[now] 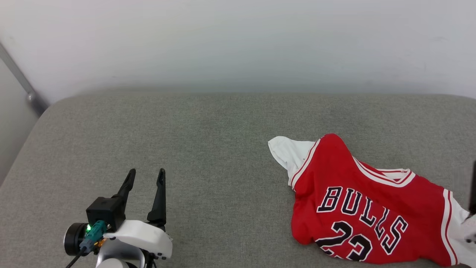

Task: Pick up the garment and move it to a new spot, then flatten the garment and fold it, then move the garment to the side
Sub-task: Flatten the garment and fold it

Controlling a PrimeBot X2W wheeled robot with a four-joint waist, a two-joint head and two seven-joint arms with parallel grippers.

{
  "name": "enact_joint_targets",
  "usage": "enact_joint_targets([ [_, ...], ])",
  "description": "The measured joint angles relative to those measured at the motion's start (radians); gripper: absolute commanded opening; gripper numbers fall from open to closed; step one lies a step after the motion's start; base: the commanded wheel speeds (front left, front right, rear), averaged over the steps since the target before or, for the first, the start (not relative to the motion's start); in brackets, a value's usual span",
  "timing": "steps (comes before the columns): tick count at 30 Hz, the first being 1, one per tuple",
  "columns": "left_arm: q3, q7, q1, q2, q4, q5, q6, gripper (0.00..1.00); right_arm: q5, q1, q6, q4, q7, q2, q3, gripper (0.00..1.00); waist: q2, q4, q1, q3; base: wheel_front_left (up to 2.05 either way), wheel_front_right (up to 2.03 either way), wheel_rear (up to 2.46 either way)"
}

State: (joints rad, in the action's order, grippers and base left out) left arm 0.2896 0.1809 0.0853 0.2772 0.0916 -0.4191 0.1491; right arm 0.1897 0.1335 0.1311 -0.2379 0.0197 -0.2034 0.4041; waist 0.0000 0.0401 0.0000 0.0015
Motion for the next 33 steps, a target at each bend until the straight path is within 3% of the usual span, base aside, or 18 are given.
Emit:
enact_joint_targets([
  [10,-0.023,-0.025,-0.024,0.033,-0.002,-0.016,0.019,1.0,-0.036,-0.143,0.0,0.221,0.004,0.099,-0.273,1.0,0.0,-0.019,0.0,-0.022,0.0,0.0,0.0],
  [18,-0.015,-0.045,-0.027,0.038,0.011,-0.021,0.018,1.0,-0.041,-0.233,0.0,0.323,-0.026,0.138,-0.336,1.0,0.0,-0.027,-0.0001,-0.026,0.0,0.0,0.0],
  [27,0.031,-0.091,0.147,0.025,0.07,-0.021,-0.039,1.0,-0.035,-0.214,0.0,0.359,-0.047,0.145,-0.355,1.0,0.0,-0.062,0.0,0.021,0.0,0.0,0.0],
  [33,0.096,-0.198,0.423,0.003,0.138,-0.014,-0.136,1.0,-0.034,-0.139,0.0,0.368,-0.034,0.148,-0.382,1.0,0.0,-0.107,0.0001,0.101,0.0,0.0,0.0],
])
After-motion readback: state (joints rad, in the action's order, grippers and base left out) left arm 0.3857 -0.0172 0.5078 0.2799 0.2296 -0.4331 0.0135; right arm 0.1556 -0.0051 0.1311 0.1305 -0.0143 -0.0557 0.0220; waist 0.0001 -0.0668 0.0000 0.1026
